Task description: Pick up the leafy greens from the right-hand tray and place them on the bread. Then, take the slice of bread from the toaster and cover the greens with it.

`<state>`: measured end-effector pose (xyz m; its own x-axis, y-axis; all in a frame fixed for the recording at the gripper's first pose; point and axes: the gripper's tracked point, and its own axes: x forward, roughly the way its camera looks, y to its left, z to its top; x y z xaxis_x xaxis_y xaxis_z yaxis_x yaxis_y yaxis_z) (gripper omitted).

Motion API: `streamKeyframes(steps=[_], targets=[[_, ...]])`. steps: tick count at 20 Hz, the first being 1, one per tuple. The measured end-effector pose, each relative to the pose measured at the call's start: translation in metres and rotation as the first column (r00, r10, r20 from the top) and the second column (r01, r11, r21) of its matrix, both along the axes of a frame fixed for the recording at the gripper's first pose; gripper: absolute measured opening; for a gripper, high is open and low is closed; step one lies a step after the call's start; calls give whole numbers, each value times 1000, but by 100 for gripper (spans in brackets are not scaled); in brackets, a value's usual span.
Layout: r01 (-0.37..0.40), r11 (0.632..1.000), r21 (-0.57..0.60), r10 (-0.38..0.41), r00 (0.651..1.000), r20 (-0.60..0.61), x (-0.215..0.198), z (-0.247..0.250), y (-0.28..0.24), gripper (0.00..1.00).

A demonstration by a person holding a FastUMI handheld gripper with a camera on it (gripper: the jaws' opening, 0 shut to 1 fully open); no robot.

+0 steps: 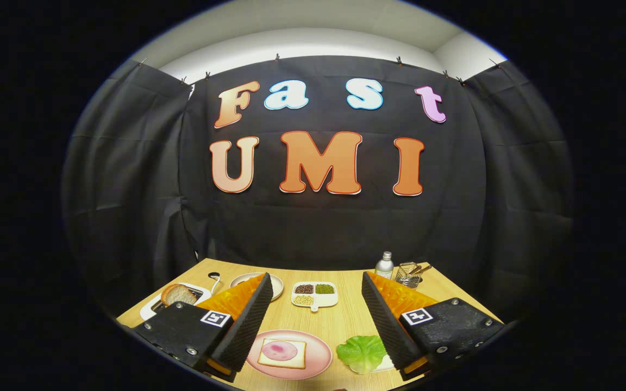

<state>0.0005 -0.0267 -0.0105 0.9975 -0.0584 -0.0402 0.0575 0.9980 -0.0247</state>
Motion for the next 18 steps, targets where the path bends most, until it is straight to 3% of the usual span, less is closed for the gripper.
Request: streamKeyframes(steps=[11,18], targets=[[105,994,14,-103,992,-73,7,-52,-60,99],[115,993,-2,-113,979,-169,14,-97,-74,99]])
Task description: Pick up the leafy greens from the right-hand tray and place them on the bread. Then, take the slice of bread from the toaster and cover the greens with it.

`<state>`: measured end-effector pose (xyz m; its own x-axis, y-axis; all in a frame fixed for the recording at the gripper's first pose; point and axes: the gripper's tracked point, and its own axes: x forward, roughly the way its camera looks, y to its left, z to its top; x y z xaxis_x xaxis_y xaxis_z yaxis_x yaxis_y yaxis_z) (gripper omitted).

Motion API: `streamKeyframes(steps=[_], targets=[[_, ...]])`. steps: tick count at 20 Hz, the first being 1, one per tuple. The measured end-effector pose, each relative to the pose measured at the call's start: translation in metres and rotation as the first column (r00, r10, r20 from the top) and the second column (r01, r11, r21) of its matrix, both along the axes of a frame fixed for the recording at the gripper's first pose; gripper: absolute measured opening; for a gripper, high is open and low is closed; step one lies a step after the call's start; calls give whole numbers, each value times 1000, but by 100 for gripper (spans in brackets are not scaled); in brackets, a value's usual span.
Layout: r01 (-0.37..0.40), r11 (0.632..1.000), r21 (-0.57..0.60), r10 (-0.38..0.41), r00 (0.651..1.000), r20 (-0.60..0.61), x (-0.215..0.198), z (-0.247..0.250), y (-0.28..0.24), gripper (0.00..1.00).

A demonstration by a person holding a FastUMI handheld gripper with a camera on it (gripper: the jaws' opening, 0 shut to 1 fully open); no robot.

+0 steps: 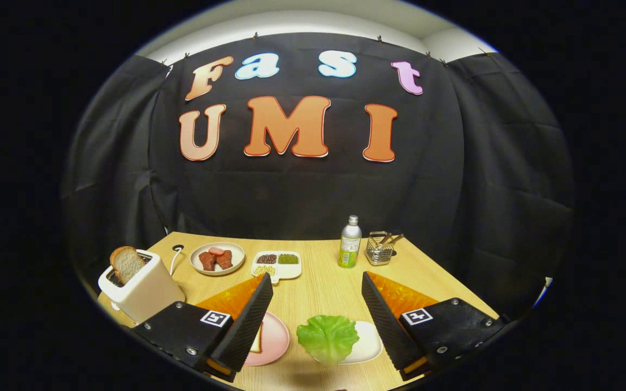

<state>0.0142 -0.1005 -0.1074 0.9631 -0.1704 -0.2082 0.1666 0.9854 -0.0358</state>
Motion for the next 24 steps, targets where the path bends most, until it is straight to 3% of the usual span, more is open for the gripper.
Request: streamKeyframes(steps=[10,24], targets=[[-13,999,-33,7,985,-172,16,-78,-16,99],[-39,999,-12,31,922,-386,26,-168,-41,99]])
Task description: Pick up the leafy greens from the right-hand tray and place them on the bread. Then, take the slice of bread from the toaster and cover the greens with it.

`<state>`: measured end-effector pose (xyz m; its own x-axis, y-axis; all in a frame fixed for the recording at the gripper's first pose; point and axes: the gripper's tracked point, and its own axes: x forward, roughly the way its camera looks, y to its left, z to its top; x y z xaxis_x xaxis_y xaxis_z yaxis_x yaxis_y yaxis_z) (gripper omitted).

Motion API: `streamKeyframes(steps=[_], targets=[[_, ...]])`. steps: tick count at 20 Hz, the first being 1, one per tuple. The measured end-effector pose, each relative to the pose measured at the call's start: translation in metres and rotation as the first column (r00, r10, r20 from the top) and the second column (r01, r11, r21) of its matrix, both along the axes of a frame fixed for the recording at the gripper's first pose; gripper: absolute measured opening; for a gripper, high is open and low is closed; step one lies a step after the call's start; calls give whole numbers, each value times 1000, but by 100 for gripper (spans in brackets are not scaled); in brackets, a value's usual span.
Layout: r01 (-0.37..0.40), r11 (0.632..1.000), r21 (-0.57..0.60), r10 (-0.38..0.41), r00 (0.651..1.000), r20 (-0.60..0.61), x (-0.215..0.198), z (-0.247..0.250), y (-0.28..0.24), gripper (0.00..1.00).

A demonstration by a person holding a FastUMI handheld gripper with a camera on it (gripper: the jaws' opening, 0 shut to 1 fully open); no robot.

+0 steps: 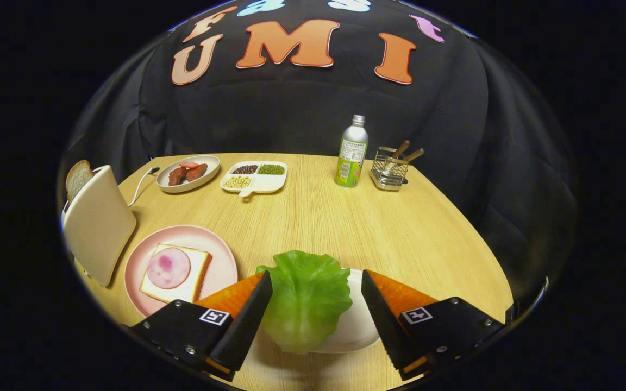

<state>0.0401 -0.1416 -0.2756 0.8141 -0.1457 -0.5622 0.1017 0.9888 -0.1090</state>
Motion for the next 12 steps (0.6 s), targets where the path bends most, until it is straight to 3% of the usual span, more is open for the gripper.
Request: streamKeyframes(steps=[8,12], targets=[[-32,999,19,33,996,-86,-2,-37,1,92],[-47,998,44,51,994,-101,-2,-44,3,81]])
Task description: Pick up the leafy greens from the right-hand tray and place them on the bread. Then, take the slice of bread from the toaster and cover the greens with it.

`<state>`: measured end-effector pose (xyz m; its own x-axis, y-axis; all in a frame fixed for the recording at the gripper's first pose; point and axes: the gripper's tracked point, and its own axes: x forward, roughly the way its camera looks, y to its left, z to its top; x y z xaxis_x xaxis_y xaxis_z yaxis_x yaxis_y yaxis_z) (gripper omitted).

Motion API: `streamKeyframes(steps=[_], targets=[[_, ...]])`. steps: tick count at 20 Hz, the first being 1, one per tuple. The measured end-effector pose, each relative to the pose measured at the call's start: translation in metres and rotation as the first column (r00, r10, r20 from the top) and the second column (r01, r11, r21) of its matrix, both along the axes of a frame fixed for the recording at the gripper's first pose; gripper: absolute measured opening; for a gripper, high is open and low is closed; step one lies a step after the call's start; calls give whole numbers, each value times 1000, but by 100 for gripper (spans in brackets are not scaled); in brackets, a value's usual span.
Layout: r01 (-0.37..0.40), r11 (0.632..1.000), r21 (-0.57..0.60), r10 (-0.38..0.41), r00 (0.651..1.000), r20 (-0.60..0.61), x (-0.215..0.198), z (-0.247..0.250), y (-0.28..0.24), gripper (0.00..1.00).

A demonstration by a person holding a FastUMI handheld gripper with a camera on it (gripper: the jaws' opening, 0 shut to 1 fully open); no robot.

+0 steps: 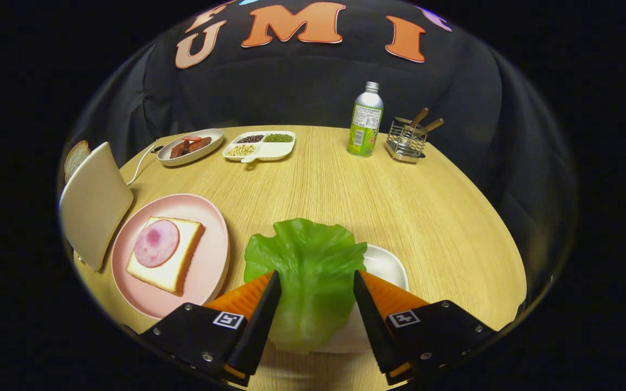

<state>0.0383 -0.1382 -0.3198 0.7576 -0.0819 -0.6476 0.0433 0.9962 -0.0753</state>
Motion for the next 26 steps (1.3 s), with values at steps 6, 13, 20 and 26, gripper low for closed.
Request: streamKeyframes(steps=[6,13,20,26], targets=[[-16,1000,25,17,999,-32,-1,-9,5,65],[-32,999,22,33,998,-44,-4,-14,5,39],[-39,999,-9,39,999,-28,-1,-13,7,2],[23,1000,21,-23,1000,13,-2,4,-7,0]])
